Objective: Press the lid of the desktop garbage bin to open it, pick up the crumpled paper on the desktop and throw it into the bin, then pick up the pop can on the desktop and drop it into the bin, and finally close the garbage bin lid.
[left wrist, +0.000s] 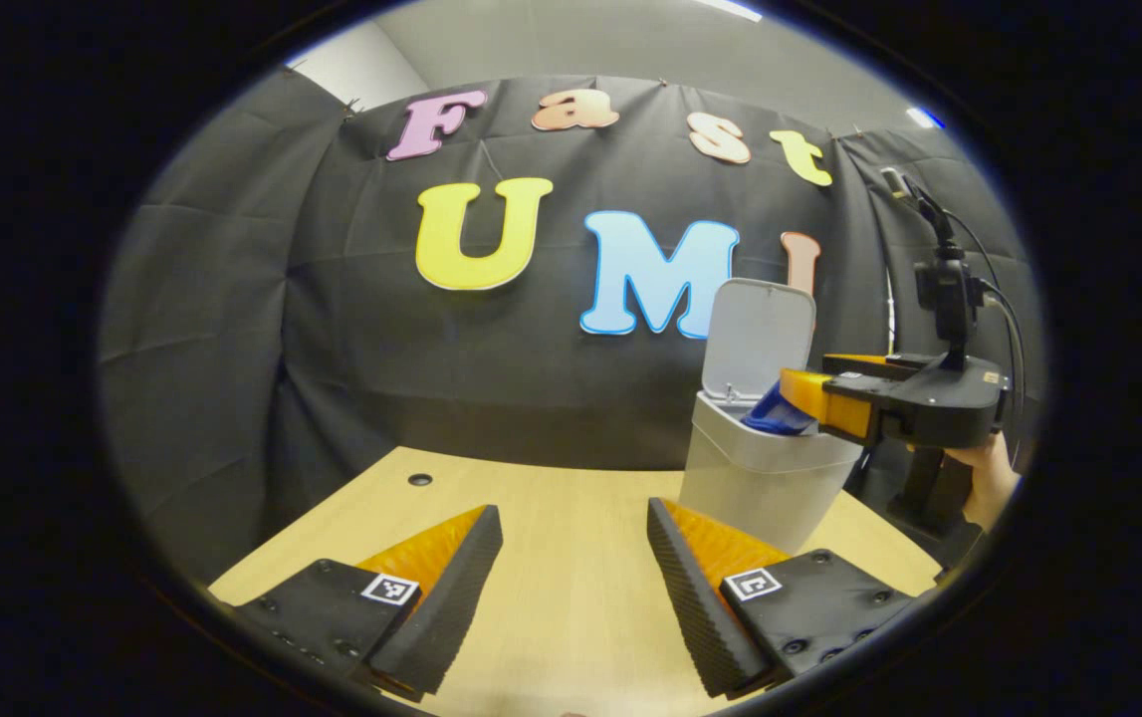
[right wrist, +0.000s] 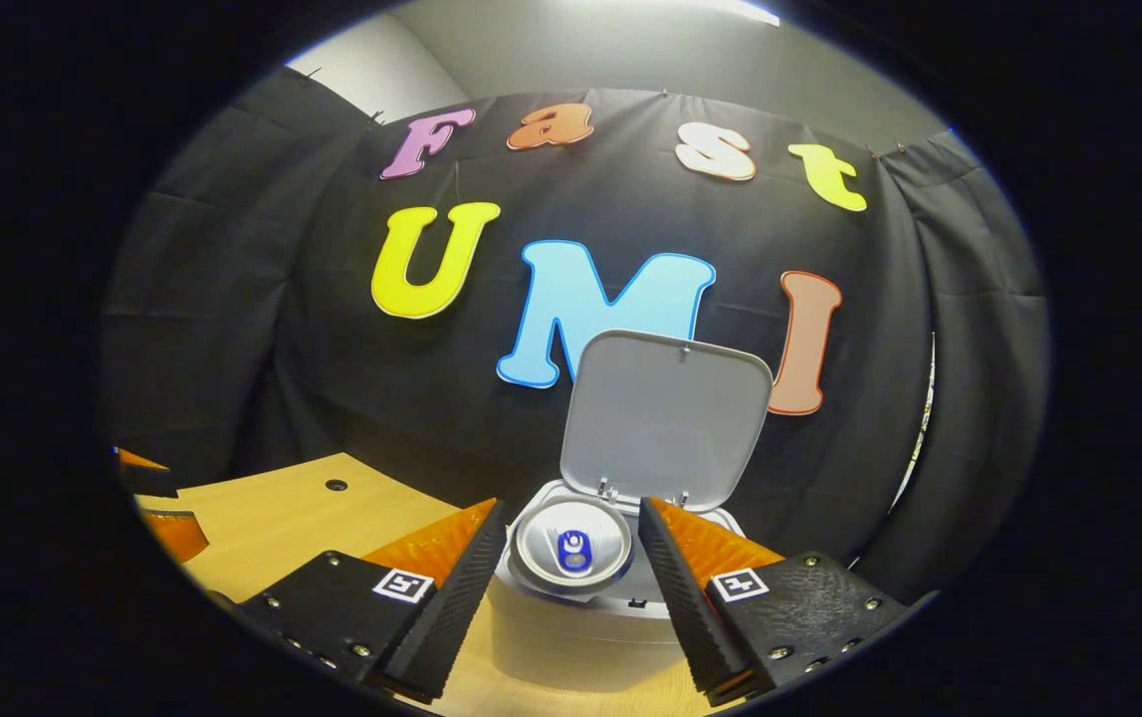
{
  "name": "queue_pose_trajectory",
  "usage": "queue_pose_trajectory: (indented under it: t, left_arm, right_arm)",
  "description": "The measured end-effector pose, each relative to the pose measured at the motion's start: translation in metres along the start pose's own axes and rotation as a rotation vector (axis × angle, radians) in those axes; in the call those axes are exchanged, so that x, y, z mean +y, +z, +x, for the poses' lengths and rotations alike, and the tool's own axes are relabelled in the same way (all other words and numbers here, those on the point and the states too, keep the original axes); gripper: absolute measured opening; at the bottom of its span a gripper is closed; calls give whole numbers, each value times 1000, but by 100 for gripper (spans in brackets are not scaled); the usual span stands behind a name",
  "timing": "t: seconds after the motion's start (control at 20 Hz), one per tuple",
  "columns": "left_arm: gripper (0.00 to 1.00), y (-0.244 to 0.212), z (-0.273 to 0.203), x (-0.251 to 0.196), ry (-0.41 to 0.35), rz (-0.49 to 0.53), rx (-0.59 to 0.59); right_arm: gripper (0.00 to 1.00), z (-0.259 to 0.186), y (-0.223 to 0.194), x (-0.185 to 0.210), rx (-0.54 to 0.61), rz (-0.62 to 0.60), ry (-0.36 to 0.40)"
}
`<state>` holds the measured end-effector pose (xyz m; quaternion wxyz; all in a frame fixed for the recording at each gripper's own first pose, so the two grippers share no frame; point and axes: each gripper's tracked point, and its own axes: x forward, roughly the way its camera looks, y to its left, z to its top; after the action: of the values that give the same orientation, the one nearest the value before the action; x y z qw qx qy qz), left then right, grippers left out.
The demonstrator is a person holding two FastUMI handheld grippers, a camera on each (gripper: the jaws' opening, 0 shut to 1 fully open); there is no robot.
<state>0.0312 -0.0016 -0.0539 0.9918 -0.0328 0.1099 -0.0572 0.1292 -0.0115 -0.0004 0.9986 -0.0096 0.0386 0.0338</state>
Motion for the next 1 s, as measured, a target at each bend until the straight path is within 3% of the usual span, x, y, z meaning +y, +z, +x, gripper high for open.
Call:
queue_pose_trajectory:
  t: [0.5, 0.65, 0.95, 1.0]
  left_arm:
    - [95, 2, -1, 2, 14, -11, -8]
    - [96, 5, -1, 3, 4, -17, -12]
    - [96, 17, 8, 10, -47, -20, -38]
    - [96, 17, 11, 11, -62, -20, -37]
  right_arm:
    - [90, -2, 3, -10, 1, 23, -22]
    - [86, 1, 13, -21, 3, 44, -53]
    - [94, 19, 48, -47, 4, 61, -134]
    - [92, 23, 53, -53, 3, 69, -150]
